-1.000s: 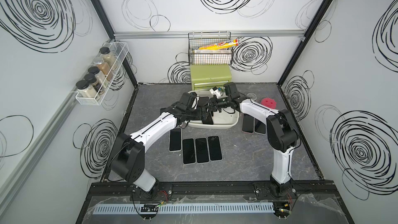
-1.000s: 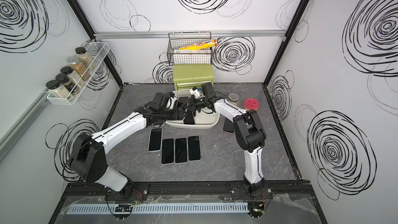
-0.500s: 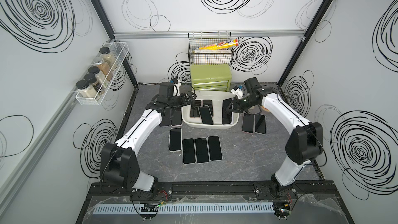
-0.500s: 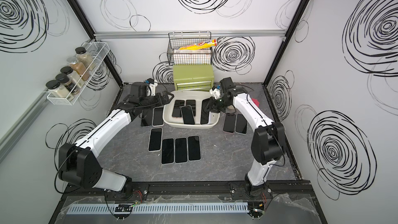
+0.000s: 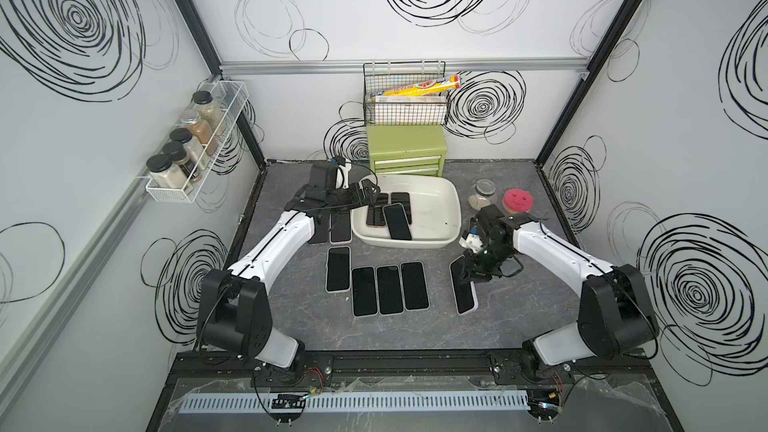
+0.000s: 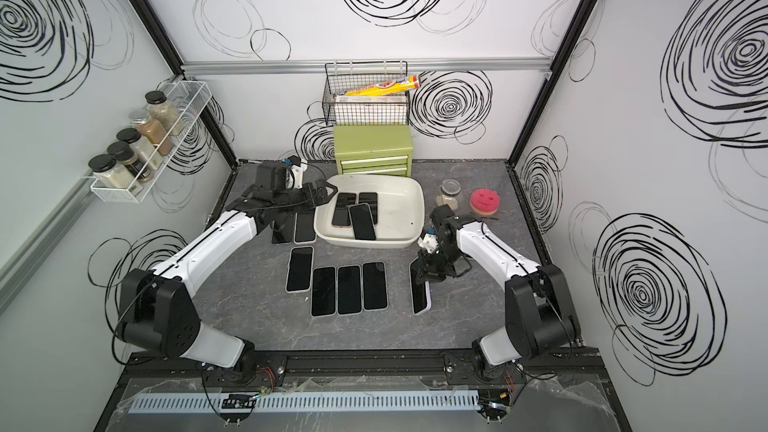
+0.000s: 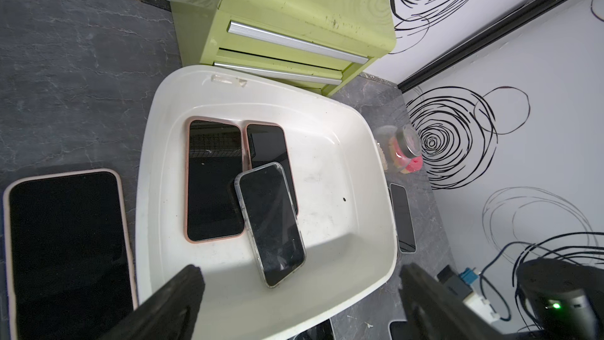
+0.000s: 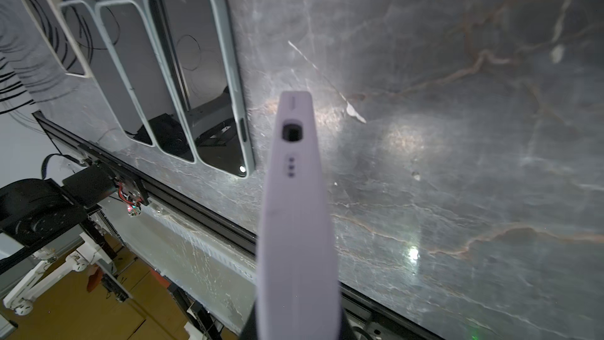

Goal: Take the phone out of the storage box
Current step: Place the phone at the center of the board.

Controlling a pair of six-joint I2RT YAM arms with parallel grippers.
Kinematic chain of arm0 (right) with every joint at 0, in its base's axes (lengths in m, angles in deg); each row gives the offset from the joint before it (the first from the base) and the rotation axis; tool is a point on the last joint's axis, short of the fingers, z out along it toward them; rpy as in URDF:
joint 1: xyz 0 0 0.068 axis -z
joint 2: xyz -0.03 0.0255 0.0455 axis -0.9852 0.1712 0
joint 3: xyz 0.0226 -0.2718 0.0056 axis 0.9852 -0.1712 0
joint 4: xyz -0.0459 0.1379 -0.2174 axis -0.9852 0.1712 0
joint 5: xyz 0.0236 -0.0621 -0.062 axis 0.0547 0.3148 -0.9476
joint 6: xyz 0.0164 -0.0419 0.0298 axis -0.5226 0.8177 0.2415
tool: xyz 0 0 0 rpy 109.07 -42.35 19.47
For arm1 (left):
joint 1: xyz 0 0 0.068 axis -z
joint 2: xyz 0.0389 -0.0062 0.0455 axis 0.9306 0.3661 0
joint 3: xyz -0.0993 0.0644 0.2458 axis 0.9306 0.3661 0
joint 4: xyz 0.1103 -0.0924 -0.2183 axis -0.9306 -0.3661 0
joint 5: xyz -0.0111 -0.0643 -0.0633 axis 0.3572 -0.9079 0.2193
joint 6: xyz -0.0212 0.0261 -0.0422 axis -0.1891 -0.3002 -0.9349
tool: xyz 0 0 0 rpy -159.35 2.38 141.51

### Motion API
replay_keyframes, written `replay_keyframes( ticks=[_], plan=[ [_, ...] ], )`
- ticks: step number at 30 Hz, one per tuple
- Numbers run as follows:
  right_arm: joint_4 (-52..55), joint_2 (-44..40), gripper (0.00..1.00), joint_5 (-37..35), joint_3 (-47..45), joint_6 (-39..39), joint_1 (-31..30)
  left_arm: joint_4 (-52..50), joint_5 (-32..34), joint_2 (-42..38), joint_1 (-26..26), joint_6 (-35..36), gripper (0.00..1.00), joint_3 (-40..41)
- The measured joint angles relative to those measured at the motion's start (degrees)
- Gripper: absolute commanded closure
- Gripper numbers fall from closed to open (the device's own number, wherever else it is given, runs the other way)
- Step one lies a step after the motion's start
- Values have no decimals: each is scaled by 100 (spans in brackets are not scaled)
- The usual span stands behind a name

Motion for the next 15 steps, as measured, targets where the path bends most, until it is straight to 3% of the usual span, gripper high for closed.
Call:
replay_keyframes(
  ticks=[8,15],
  plan=[
    [-1969,273,100,439,-538,-769,-46,22,0,0,0,-2,1,59],
    [-2870,597,100,846,-863,-949,-35,15,-2,-2,0,0,1,284]
  ],
)
